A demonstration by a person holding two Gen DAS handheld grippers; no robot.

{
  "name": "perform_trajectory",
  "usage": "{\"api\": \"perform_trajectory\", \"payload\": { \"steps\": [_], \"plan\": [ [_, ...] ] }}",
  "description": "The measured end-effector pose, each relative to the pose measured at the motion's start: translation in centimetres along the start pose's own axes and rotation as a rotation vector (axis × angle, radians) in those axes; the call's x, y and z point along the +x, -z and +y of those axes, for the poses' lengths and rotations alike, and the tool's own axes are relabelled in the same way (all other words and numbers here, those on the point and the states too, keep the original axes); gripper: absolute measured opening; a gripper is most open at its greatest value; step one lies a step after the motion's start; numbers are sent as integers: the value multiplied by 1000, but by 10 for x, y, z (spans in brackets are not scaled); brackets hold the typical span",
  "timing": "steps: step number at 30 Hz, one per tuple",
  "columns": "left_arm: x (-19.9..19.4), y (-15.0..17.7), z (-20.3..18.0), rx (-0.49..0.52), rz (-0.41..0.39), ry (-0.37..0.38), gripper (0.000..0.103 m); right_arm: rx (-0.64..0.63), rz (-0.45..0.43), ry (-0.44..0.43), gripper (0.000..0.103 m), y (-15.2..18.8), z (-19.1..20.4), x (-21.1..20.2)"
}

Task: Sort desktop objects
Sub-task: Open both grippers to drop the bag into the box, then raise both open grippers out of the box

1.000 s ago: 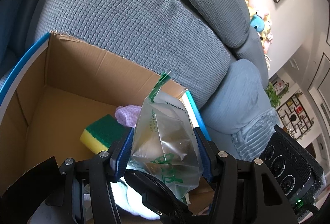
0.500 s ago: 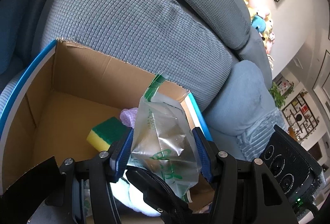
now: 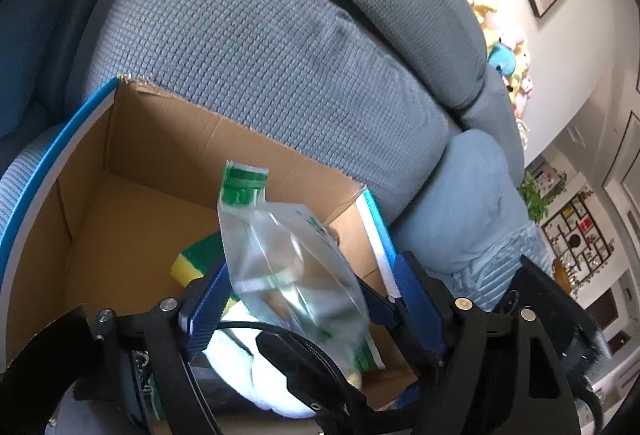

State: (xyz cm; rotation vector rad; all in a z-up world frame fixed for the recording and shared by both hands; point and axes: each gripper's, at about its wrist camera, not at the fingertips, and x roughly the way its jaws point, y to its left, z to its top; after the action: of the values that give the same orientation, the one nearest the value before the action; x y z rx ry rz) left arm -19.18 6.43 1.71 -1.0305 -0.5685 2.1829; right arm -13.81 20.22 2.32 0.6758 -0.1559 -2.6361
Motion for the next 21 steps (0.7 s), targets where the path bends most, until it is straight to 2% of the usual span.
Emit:
{"api": "perform_trajectory", "payload": {
  "steps": [5, 11, 21],
  "plan": [
    [-3, -2, 4, -14, -14, -17, 81, 17, -33, -5, 103, -1, -2, -7],
    [-1, -1, 2, -12, 1, -13, 81, -67, -50, 62, 103, -2, 11, -11],
    [-5, 0, 2, -14, -2, -22, 81, -52, -56, 54, 103, -2, 6, -14]
  ]
}}
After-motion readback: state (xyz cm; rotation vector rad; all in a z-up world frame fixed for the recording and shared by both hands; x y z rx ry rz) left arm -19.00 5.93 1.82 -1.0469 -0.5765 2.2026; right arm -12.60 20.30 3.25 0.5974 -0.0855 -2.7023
